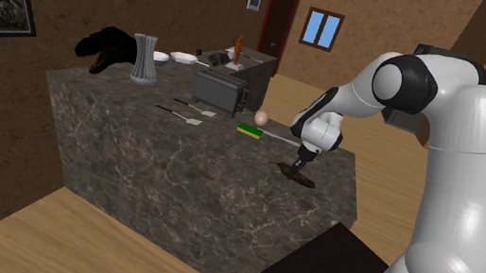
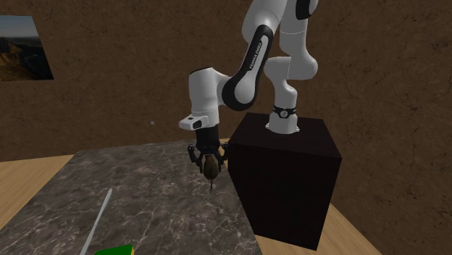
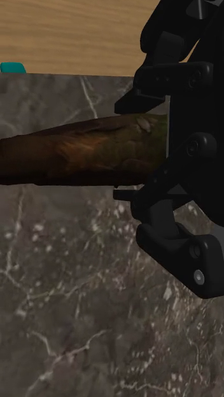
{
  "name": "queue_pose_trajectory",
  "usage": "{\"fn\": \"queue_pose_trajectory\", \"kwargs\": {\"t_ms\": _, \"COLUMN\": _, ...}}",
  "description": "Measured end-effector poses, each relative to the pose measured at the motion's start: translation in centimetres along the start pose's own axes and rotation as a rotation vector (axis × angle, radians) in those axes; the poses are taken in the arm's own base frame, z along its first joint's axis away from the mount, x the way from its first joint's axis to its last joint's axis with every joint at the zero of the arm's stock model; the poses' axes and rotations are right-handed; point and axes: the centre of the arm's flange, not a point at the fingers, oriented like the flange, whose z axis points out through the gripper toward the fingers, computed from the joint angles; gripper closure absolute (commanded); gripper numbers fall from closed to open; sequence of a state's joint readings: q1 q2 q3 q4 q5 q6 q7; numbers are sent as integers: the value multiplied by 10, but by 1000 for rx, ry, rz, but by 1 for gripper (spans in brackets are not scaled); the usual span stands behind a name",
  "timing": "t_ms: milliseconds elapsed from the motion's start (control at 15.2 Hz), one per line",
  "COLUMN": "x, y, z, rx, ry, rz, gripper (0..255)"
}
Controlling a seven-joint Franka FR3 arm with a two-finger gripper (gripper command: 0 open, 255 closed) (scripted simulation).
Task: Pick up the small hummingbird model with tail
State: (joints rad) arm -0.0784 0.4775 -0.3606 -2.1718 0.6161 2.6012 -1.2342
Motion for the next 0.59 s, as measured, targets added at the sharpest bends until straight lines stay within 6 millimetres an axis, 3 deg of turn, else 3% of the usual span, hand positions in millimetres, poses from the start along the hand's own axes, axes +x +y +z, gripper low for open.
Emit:
{"fn": "queue_pose_trajectory", "kwargs": {"t_ms": 330, "x": 0, "y": 0, "z": 0, "rx": 0, "ry": 0, "rz": 0, "gripper": 255}}
{"fn": "queue_pose_trajectory", "kwargs": {"t_ms": 594, "x": 2, "y": -1, "z": -15, "rx": 0, "ry": 0, "rz": 0, "gripper": 255}}
